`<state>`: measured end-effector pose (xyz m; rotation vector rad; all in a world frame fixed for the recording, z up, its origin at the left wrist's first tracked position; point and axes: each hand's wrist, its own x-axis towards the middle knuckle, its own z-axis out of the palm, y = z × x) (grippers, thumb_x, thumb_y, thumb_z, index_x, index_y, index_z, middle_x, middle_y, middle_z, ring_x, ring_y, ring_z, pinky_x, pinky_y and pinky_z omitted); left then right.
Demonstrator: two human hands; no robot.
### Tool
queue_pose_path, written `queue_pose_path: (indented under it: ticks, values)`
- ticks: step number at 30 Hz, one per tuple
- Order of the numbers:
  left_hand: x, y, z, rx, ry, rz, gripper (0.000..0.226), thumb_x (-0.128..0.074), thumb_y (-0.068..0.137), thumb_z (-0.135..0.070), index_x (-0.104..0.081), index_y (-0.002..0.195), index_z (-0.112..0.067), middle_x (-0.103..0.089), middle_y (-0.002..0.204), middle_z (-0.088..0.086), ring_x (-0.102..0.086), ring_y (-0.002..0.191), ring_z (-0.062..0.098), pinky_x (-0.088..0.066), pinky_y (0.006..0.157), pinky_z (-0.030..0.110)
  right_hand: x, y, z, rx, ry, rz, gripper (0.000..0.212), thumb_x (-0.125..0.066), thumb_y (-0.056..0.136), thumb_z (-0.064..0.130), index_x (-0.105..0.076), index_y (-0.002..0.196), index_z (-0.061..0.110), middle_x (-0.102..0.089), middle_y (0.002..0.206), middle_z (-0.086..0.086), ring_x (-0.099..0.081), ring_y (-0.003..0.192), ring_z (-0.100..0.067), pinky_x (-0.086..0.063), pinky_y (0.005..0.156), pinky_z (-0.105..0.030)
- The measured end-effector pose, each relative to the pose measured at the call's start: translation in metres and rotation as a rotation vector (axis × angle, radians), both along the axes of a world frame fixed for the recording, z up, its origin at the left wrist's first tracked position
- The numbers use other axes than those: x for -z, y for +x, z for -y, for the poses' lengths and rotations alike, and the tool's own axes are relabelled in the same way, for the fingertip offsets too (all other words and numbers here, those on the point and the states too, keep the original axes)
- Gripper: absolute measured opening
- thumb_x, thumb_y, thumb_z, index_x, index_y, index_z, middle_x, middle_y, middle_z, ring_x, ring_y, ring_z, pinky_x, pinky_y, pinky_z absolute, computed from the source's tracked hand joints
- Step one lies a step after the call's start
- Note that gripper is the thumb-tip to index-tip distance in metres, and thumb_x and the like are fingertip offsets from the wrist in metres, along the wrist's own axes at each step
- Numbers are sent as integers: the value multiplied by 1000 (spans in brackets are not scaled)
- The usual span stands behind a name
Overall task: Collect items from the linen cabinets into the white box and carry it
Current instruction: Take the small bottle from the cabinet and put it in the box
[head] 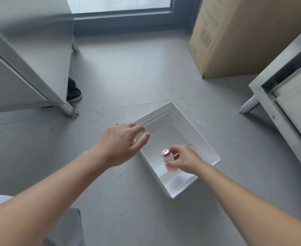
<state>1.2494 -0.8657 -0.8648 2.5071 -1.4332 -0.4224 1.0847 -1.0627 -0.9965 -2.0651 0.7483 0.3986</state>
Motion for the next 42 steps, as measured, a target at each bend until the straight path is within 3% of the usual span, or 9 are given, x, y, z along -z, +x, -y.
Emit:
queue_pose_path:
  ticks: [5, 12, 18, 20, 24, 30, 34, 38, 42]
  values:
    - [2, 2, -4, -1, 7, -2, 50, -25, 97, -59, -61, 118, -31, -64, 112, -10, -60, 96, 19, -39, 81, 31, 19, -2, -13, -259, -120, -132, 35, -74, 73, 31, -65, 107, 29, -70, 99, 9, -65, 92, -16, -55, 86, -38]
    - [0, 1, 0, 12, -2, -21, 52, -23, 96, -59, -60, 118, -31, -64, 116, -10, -59, 98, 19, -36, 79, 29, 24, -4, -17, -317, -164, -121, 37, -75, 77, 35, -65, 113, 32, -68, 104, 11, -61, 98, -16, -52, 86, -33]
    - [1, 2, 3, 23, -13, -27, 50, -24, 96, -59, -61, 117, -31, -63, 114, -10, -59, 95, 18, -33, 76, 29, 27, -7, -19, -577, -346, -106, 41, -63, 87, 26, -62, 127, 34, -62, 115, 9, -52, 112, -18, -44, 89, -30]
    - [2, 2, 4, 29, -15, -23, 51, -23, 96, -59, -61, 116, -32, -63, 112, -11, -59, 93, 18, -32, 75, 29, 29, -10, -21, -567, -319, -142, 46, -59, 88, 27, -61, 133, 35, -63, 120, 9, -51, 116, -17, -44, 94, -29]
    - [4, 0, 6, 45, -16, -39, 55, -21, 95, -62, -61, 116, -32, -64, 107, -11, -59, 90, 18, -37, 77, 30, 21, -13, -8, -249, -162, -179, 55, -71, 84, 35, -57, 137, 35, -61, 127, 13, -56, 118, -11, -44, 100, -27]
    - [9, -2, 8, 62, 10, -40, 59, -17, 94, -65, -61, 116, -33, -64, 110, -13, -59, 91, 17, -39, 79, 30, 23, -15, 7, -105, -172, -260, 41, -78, 81, 39, -66, 118, 26, -66, 109, 11, -62, 100, -11, -46, 81, -25]
    - [9, 0, 6, 55, 15, -42, 64, -13, 91, -68, -61, 116, -33, -64, 108, -12, -61, 93, 19, -44, 83, 33, 28, -17, 4, -118, -181, -269, 36, -80, 81, 34, -70, 113, 20, -67, 101, 10, -63, 97, -12, -50, 84, -24]
    - [8, -2, 6, 55, 29, -42, 60, -16, 93, -66, -61, 116, -33, -64, 109, -10, -61, 95, 19, -45, 85, 35, 22, -12, -3, -223, -251, -210, 42, -75, 82, 36, -66, 121, 25, -64, 118, 9, -60, 110, -15, -47, 89, -27]
    - [5, -3, 9, 50, 21, -37, 63, -13, 91, -68, -60, 115, -34, -63, 105, -11, -60, 91, 20, -45, 82, 34, 29, -8, -24, -402, -256, -199, 39, -74, 81, 34, -67, 118, 26, -60, 119, 5, -51, 118, -17, -46, 89, -31]
